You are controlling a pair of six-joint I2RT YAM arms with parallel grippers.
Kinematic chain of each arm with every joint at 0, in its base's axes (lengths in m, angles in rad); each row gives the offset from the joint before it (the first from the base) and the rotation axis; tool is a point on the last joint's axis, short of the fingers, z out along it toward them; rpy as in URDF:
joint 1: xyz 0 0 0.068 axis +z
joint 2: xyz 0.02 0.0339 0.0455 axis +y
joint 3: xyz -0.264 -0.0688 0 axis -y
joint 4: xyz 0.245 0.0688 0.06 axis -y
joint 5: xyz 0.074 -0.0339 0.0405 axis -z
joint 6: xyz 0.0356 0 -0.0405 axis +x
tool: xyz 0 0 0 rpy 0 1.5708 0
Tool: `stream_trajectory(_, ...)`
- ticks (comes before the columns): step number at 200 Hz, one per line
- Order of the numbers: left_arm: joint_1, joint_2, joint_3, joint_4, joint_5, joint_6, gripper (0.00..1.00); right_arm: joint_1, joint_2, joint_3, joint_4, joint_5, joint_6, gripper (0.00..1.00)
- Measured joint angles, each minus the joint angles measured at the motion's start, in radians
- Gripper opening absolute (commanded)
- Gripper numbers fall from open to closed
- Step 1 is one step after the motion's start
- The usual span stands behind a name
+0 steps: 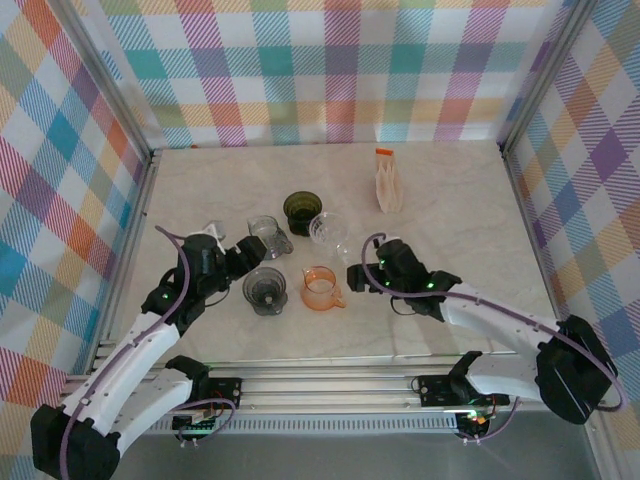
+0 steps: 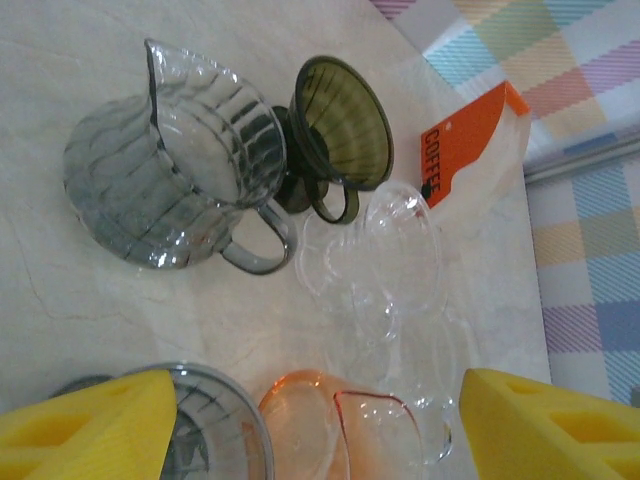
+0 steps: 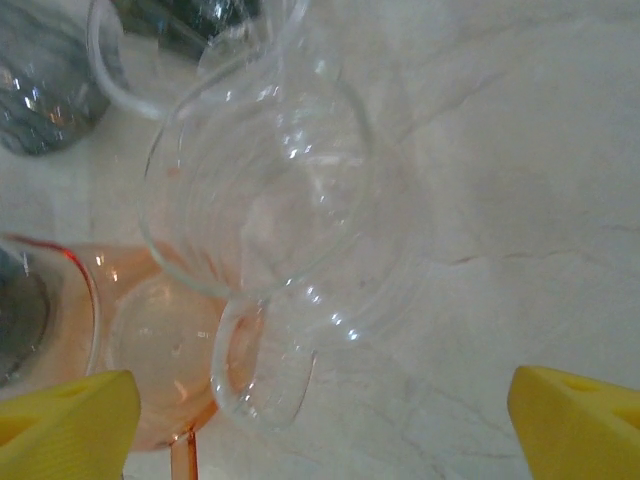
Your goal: Place the coffee filter in the dripper
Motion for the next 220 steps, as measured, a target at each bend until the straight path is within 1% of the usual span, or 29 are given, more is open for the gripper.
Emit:
stream_trajectory(11, -0.006, -0.009, -0.011, -0.015, 0.001, 0.003, 0.83, 0.024, 0.032, 0.006, 0.0, 0.014, 0.001, 0.86)
stream_trajectory(19, -0.008, -0.012, -0.02, -0.024, 0.0, 0.0, 0.83, 0.035, 0.053, 0.012, 0.0, 0.022, 0.002, 0.84)
stream_trajectory(55, -0.013, -0.013, -0.044, -0.054, 0.0, -0.001, 0.83, 0.066, 0.125, 0.047, -0.01, 0.063, 0.015, 0.67)
stream_trajectory(76, -0.013, -0.013, -0.045, -0.054, 0.003, -0.001, 0.83, 0.069, 0.148, 0.06, -0.014, 0.08, 0.024, 0.58)
stream_trajectory(92, -0.013, -0.013, -0.045, -0.054, 0.004, -0.001, 0.83, 0.071, 0.16, 0.061, -0.015, 0.087, 0.024, 0.52)
stream_trajectory(109, -0.013, -0.013, -0.045, -0.054, 0.008, -0.002, 0.83, 0.071, 0.172, 0.062, -0.016, 0.092, 0.026, 0.49)
stream_trajectory(126, -0.014, -0.011, -0.045, -0.053, 0.014, -0.005, 0.83, 0.072, 0.182, 0.067, -0.021, 0.097, 0.023, 0.43)
stream_trajectory(160, -0.023, 0.002, -0.045, -0.051, 0.023, -0.008, 0.83, 0.072, 0.189, 0.08, -0.03, 0.118, 0.022, 0.26)
stream_trajectory(192, -0.032, 0.013, -0.045, -0.051, 0.023, -0.008, 0.83, 0.072, 0.189, 0.086, -0.045, 0.143, 0.022, 0.19)
stream_trajectory(220, -0.042, 0.016, -0.045, -0.051, 0.027, -0.008, 0.83, 0.072, 0.191, 0.1, -0.09, 0.199, 0.026, 0.17)
